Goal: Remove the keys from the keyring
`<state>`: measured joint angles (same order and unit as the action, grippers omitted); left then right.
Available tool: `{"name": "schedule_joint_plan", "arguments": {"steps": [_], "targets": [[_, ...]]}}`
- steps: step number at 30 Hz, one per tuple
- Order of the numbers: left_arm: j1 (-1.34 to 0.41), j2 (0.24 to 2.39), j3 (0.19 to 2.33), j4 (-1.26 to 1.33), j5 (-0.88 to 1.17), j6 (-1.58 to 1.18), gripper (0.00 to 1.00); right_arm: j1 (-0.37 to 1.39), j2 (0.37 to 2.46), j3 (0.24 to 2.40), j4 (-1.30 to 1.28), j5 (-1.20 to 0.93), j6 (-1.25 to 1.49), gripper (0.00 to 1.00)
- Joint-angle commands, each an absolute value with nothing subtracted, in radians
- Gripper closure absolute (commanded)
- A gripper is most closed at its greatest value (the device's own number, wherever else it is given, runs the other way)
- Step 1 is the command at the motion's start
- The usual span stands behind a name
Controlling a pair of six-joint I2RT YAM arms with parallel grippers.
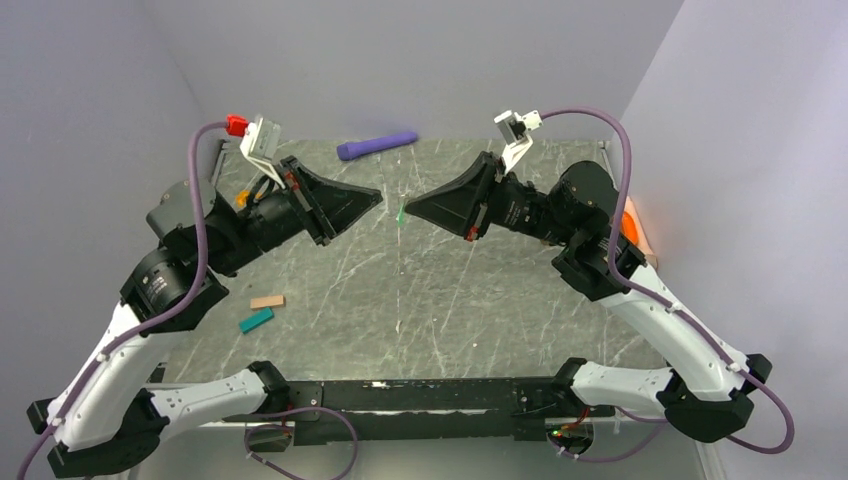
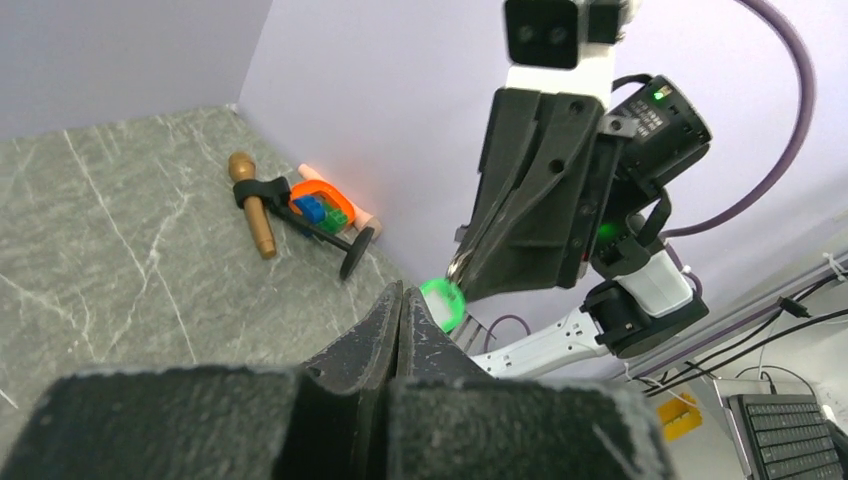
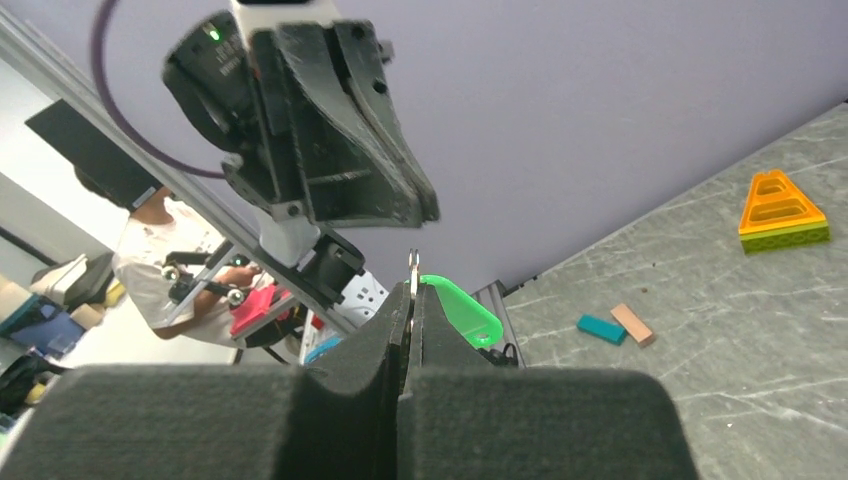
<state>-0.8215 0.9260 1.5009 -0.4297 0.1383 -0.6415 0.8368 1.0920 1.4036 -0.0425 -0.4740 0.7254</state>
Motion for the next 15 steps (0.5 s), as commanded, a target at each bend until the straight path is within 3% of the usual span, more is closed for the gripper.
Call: {"name": "schedule_joint_plan", "arguments": {"steps": [1, 2, 8, 12, 15], "targets": [[-0.818, 0.973, 1.671, -0.549, 0.191, -0.514, 0.9, 0.836, 1.09, 1.473, -0.13, -0.468, 0.669, 1.0], [-0.817, 0.991, 1.708, -0.593, 0.218, -0.486, 0.78, 0.836, 1.093, 1.486, -0.172, -0.473, 0.649, 1.0], [-0.815, 1.099, 1.903, -0.839, 0.411, -0.334, 0.36, 0.836, 1.075, 1.517, -0.385, -0.53, 0.552, 1.0], [-0.789, 1.108, 1.929, -0.855, 0.5, -0.302, 0.25, 0.836, 1.064, 1.537, -0.461, -0.602, 0.51, 1.0], [-0.769, 1.158, 1.965, -0.886, 0.599, -0.296, 0.27, 0.837, 1.063, 1.55, -0.485, -0.657, 0.501, 1.0]]}}
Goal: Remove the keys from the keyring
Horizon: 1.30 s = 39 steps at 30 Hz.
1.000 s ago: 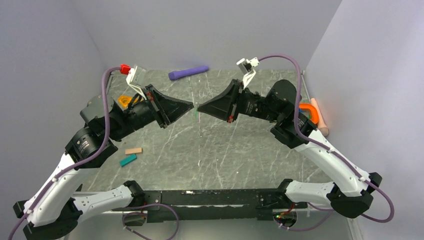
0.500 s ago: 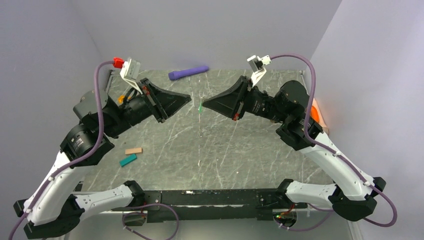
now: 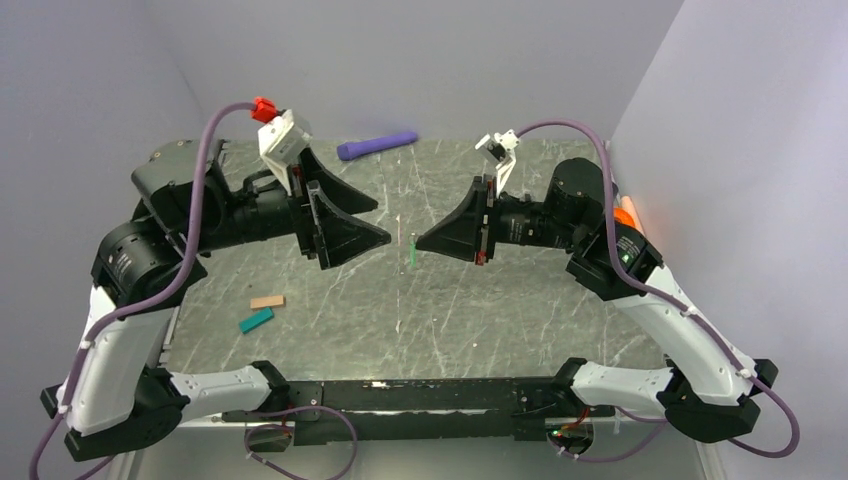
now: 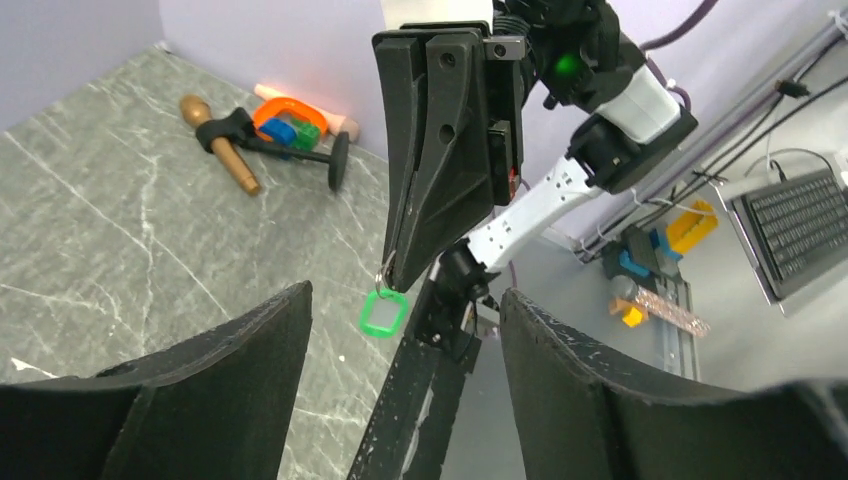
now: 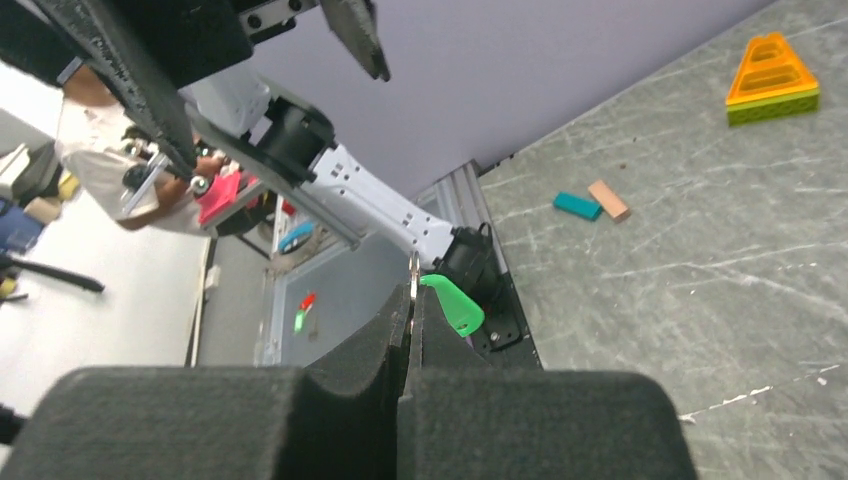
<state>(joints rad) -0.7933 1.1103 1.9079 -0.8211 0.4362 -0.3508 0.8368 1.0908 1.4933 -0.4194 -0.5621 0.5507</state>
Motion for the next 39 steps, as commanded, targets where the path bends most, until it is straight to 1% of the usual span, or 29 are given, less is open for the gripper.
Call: {"name": "schedule_joint_plan", "arguments": {"steps": [1, 3, 8, 13, 20, 22, 26, 31, 37, 39], "targets": [[-0.769, 1.174, 1.976, -0.894, 0.619, -0.297, 0.3, 0.837, 1.063, 1.555, -0.49, -0.672, 0.5, 1.0], [-0.768, 1.196, 1.989, -0.898, 0.649, -0.299, 0.32, 0.837, 1.065, 1.57, -0.501, -0.683, 0.495, 1.0], [-0.767, 1.199, 1.954, -0.845, 0.674, -0.322, 0.35, 0.836, 1.077, 1.619, -0.53, -0.683, 0.481, 1.0], [-0.768, 1.205, 1.908, -0.796, 0.696, -0.348, 0.41, 0.836, 1.091, 1.639, -0.533, -0.699, 0.482, 1.0], [-0.767, 1.213, 1.894, -0.756, 0.729, -0.368, 0.43, 0.836, 1.095, 1.632, -0.511, -0.703, 0.491, 1.0], [-0.767, 1.211, 1.877, -0.729, 0.744, -0.379, 0.47, 0.837, 1.102, 1.636, -0.51, -0.705, 0.49, 1.0], [-0.769, 1.217, 1.874, -0.731, 0.749, -0.377, 0.58, 0.836, 1.11, 1.637, -0.497, -0.711, 0.495, 1.0], [-0.769, 1.226, 1.882, -0.756, 0.745, -0.365, 0.61, 0.837, 1.113, 1.639, -0.482, -0.705, 0.496, 1.0], [-0.769, 1.22, 1.871, -0.77, 0.745, -0.362, 0.69, 0.836, 1.116, 1.634, -0.46, -0.708, 0.506, 1.0], [-0.769, 1.22, 1.873, -0.778, 0.744, -0.36, 0.74, 0.836, 1.116, 1.631, -0.452, -0.709, 0.509, 1.0]]}}
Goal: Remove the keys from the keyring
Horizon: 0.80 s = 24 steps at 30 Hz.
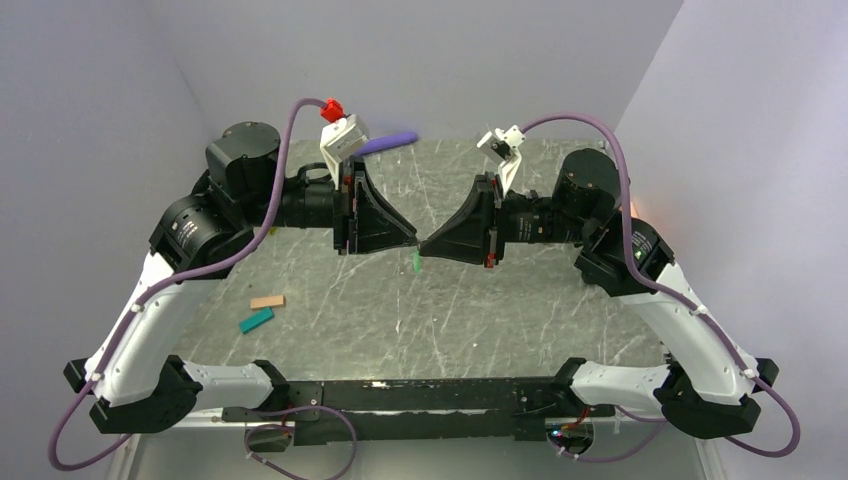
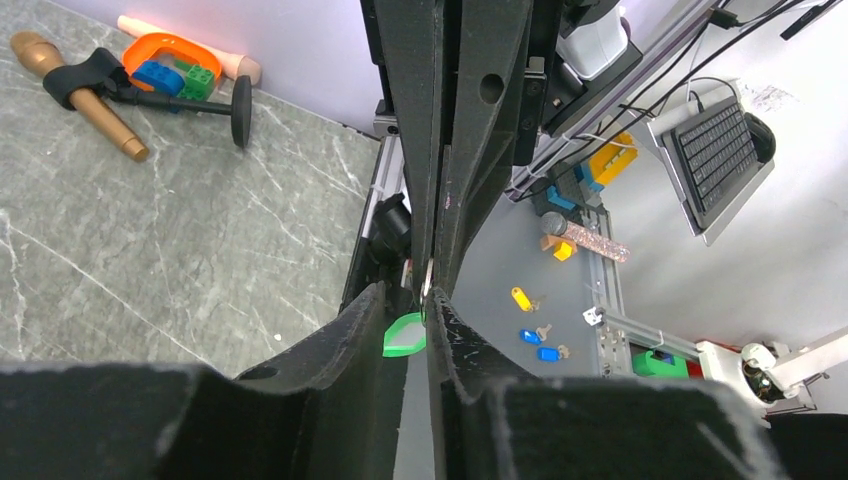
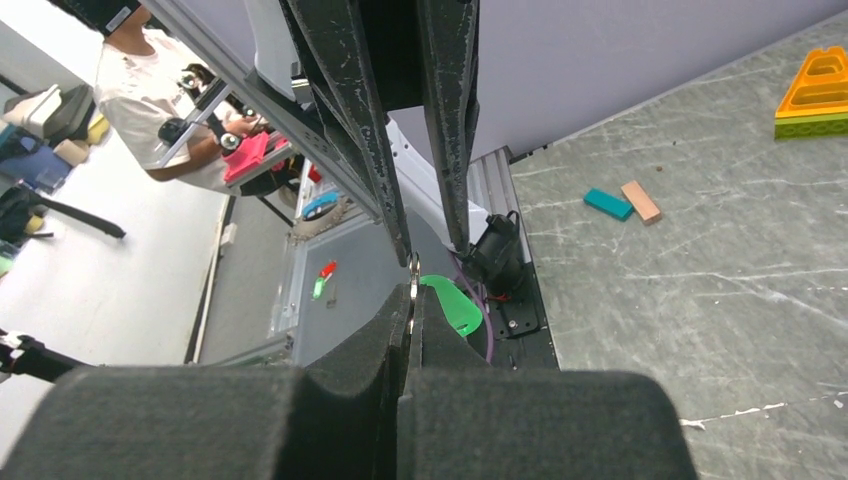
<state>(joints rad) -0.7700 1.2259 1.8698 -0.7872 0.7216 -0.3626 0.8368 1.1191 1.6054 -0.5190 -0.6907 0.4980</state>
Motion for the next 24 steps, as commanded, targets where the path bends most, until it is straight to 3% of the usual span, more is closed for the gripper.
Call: {"name": "schedule_joint_plan", "arguments": {"steps": [1, 4, 11, 13, 17, 24], "targets": [[-0.77, 1.221, 1.872, -0.782, 0.744, -0.359, 0.76, 0.836, 1.116, 1.629, -0.449, -0.709, 0.511, 1.0], [-0.77, 1.223, 1.876, -0.792, 0.747, -0.358, 0.81, 0.836, 1.117, 1.629, -0.441, -0.711, 0.514, 1.0], [-0.772, 1.221, 1.875, -0.806, 0.747, -0.351, 0.79, 0.836, 1.12, 1.628, -0.428, -0.704, 0.519, 1.0], [-0.774, 1.222, 1.878, -0.812, 0.747, -0.349, 0.83, 0.836, 1.12, 1.625, -0.421, -0.702, 0.521, 1.0], [-0.773, 1.22, 1.881, -0.819, 0.727, -0.341, 1.0, 0.837, 1.118, 1.621, -0.417, -0.697, 0.524, 1.0], [-0.774, 1.194, 1.863, -0.789, 0.666, -0.353, 1.0, 0.836, 1.105, 1.592, -0.348, -0.693, 0.563, 1.0]]}}
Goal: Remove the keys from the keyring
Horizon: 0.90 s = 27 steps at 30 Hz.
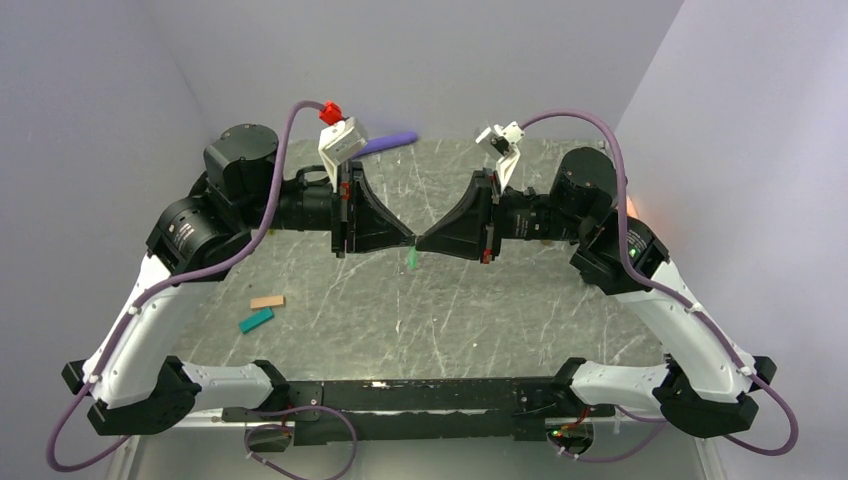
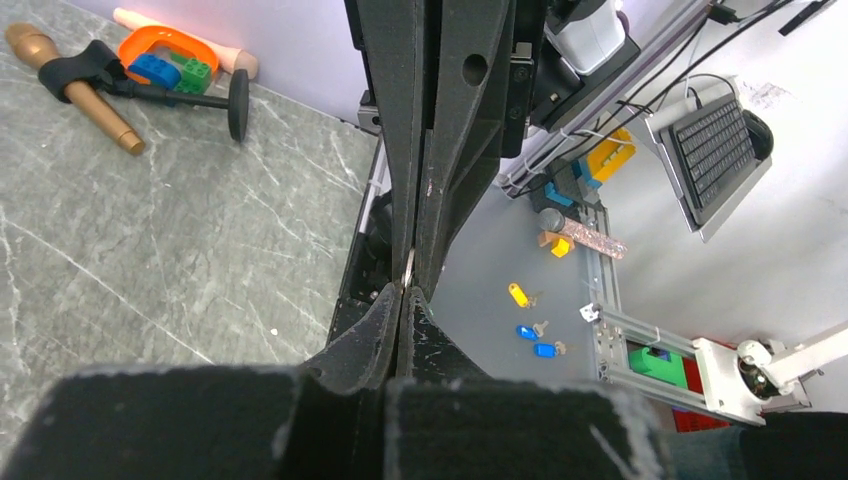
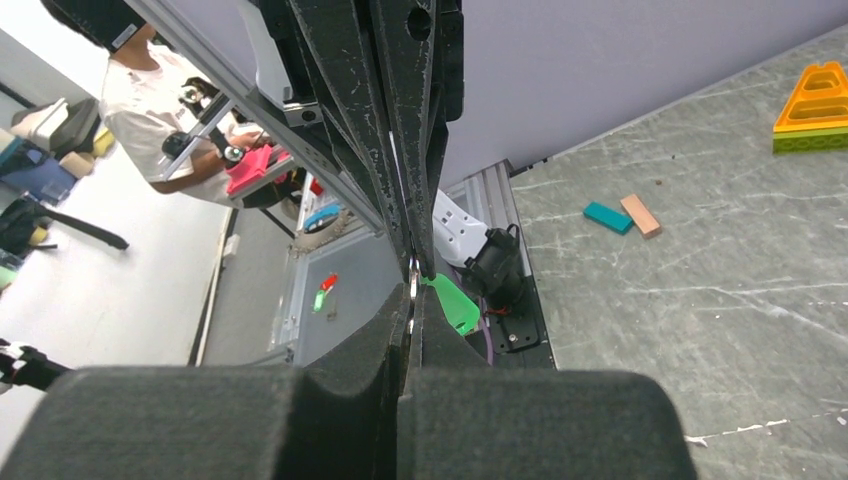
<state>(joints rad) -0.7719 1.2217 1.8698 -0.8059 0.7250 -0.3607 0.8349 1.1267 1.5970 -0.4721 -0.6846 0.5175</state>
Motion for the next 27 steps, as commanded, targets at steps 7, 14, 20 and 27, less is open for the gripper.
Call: {"name": "schedule_joint_plan", "arguments": {"steps": [7, 14, 20, 27], "targets": [[-0.773, 1.144, 1.796, -0.689, 0.596, -0.414, 1.0, 0.836, 1.104, 1.573, -0.273, -0.679, 0.611, 1.0], [-0.775, 1.125, 1.77, -0.652, 0.575, -0.439, 1.0, 0.836, 1.118, 1.569, -0.19, -0.689, 0.655, 0.9], [-0.774, 1.123, 1.785, -0.669, 0.56, -0.429, 1.0, 0.836, 1.126, 1.569, -0.185, -0.703, 0.655, 0.69], [-0.774, 1.125, 1.792, -0.677, 0.555, -0.422, 1.0, 0.836, 1.121, 1.563, -0.198, -0.7, 0.642, 0.6]]}}
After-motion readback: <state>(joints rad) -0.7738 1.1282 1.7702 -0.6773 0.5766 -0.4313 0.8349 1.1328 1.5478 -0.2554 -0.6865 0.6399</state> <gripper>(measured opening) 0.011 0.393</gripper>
